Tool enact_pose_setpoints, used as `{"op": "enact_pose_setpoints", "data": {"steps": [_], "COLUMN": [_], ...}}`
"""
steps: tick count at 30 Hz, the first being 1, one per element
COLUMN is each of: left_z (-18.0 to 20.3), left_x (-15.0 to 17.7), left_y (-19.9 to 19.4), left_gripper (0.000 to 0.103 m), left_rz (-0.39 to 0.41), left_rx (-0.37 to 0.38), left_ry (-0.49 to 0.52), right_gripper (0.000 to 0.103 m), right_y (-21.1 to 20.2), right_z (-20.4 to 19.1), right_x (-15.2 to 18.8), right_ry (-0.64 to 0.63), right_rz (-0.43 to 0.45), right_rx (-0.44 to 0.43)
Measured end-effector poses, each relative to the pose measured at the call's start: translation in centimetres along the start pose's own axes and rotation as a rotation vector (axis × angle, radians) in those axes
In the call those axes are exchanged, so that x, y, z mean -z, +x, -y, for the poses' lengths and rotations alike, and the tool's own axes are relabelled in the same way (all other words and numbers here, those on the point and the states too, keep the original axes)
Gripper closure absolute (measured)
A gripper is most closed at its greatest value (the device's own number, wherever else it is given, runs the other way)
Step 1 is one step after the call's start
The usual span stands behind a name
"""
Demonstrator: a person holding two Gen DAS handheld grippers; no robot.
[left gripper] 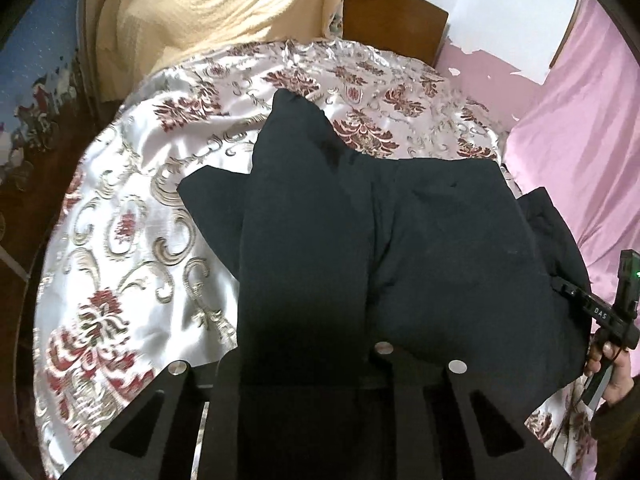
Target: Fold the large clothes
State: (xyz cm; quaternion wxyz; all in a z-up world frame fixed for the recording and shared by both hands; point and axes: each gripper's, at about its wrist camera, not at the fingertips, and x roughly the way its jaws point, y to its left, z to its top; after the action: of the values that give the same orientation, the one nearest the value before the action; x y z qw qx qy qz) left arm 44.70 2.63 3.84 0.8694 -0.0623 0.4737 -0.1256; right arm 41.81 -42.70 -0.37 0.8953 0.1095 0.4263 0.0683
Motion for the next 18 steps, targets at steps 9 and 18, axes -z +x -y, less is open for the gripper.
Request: {"op": "enact_pose_setpoints", "data": {"steps": [9, 18], "left_z": [-0.8, -2.0], "left_x": [3.2, 7.5], "left_y": [-4.3, -2.6], "left_gripper": [0.083, 0.083], "left_rz": [0.015, -0.009], "left_rx": [-0.009, -0.021], "left_ry": [-0.024, -0.051], "right_gripper": [0.087, 0.087], "right_y": [-4.8, -4.9], "right_z": [-3.2, -4.2], "right_x": [2.8, 6.4], "right_ry": [-0.029, -0.049], "right_rz": [0.018, -0.011], "right_rx": [-0.026, 0.029]}}
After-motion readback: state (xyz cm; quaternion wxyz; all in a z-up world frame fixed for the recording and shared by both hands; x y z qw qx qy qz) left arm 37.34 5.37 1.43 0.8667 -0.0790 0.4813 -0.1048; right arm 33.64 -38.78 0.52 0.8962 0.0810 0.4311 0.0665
